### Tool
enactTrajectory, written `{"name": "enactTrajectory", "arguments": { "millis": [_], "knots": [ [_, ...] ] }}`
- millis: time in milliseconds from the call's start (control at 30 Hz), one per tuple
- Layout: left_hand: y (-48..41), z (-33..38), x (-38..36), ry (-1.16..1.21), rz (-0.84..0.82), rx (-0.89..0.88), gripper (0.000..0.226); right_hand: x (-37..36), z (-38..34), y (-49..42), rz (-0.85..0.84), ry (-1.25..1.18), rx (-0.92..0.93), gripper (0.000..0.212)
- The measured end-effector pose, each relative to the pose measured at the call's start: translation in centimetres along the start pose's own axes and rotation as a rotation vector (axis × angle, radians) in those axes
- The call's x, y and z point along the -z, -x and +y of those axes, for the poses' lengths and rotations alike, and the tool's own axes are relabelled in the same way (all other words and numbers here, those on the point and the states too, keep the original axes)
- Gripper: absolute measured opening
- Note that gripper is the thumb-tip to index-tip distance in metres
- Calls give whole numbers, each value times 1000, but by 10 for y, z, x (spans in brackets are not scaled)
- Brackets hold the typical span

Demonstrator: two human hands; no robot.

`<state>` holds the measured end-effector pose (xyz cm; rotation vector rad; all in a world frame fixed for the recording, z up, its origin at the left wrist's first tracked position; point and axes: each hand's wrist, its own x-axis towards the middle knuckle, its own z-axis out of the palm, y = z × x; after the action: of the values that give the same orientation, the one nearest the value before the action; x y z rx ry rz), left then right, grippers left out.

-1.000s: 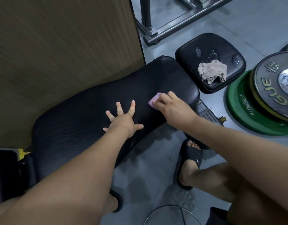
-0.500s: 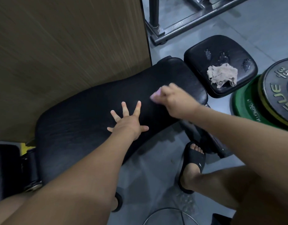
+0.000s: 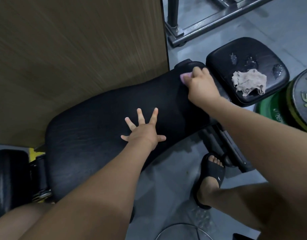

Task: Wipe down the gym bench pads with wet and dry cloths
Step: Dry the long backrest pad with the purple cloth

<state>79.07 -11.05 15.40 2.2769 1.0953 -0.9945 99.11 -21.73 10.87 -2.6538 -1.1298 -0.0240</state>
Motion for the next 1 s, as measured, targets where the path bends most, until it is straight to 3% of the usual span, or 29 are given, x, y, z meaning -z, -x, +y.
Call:
{"name": "enactTrajectory", "arguments": {
  "millis": [67,200,233,267,367,433,600,667,767,833,933,1000],
  "knots": [
    [0,0,1,4,-2,-4,105,1,-25,-1,-14,-40,-83,36],
    [-1,0,0,0,2,-4,104,-19,-49,25,-52,-103,402,41],
    [-1,-1,0,0,1,-4,104,-16,-39,20,-38,-94,445,42],
    [-2,-1,0,0,0,-6,105,-11,-29,12,-28,-82,387,41],
    [-3,0,0,3,-6,-4,106,-2,-10,-18,32,-22,-12,34],
    [-3,0,0,7,-8,-1,106,-2,-29,-21,32,-10,-106,31],
    [-3,0,1,4,-3,-4,105,-19,-44,-7,-36,-43,355,37],
    [-3,-1,0,2,2,-9,105,-12,-28,-24,-21,14,246,40],
    [-5,-1,0,5,0,-4,107,-9,-37,-45,2,44,-92,36],
    [-5,-1,-1,6,3,-10,107,-9,-65,-43,-46,5,-40,35],
    [-5,-2,0,-1,12,-19,106,-17,-80,-32,-126,-26,264,35],
    [-5,-2,-1,1,14,-19,106,-14,-64,-44,-107,-19,217,34]
  ]
}}
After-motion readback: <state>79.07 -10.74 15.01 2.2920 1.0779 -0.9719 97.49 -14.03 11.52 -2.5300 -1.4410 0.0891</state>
